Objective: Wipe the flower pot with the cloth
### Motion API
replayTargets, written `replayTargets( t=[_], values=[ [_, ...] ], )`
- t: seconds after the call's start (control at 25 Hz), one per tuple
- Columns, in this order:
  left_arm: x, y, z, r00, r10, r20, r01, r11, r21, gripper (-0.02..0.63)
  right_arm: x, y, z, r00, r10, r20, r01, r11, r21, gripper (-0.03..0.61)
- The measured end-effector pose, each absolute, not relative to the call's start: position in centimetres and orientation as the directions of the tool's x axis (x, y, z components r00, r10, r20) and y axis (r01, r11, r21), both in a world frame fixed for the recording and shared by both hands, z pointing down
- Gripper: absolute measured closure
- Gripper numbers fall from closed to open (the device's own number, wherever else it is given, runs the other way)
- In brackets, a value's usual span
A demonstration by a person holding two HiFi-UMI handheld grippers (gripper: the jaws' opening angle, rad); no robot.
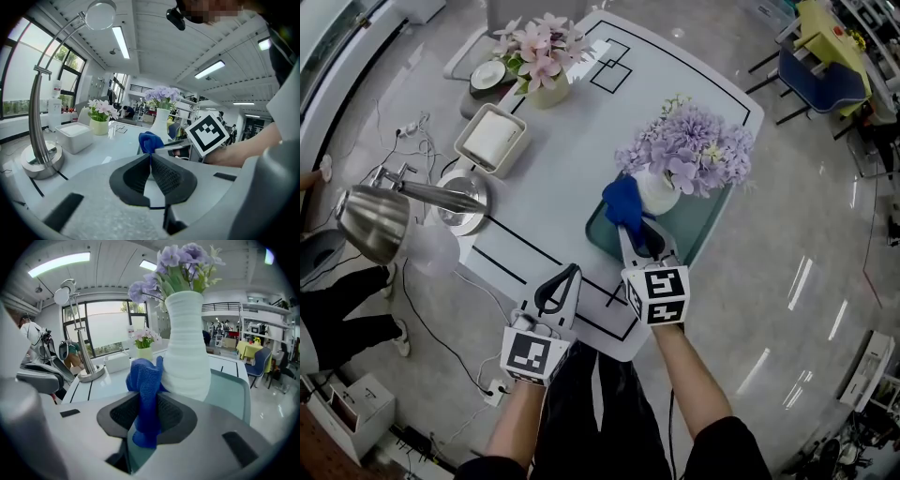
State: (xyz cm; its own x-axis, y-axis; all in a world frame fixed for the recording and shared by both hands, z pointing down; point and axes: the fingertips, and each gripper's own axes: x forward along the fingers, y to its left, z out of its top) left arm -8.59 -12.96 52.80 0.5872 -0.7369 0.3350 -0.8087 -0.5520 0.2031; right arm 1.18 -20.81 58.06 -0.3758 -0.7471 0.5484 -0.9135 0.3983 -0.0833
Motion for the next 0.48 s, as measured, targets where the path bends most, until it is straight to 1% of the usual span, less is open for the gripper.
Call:
replayTargets(
  t=[0.16,0.32,0.48],
  values=[
    [-7.9,-12.8,51.9,0.604,-0.728,0.324,-0.796,-0.57,0.205,0.598,0.9,-19.7,57.0,-0.405,-0.739,0.539,-0.903,0.415,-0.109,0.48],
    [-7.4,-12.8,50.2,0.608,-0.731,0.309,-0.793,-0.577,0.195,0.598,0.6,-17.3,52.9,-0.459,-0.742,0.488,-0.881,0.451,-0.144,0.48],
    [-6.4,-12.3,48.0,0.623,-0.726,0.29,-0.782,-0.593,0.193,0.598,1.7,-14.1,48.9,-0.478,-0.75,0.457,-0.875,0.452,-0.174,0.48]
  ],
)
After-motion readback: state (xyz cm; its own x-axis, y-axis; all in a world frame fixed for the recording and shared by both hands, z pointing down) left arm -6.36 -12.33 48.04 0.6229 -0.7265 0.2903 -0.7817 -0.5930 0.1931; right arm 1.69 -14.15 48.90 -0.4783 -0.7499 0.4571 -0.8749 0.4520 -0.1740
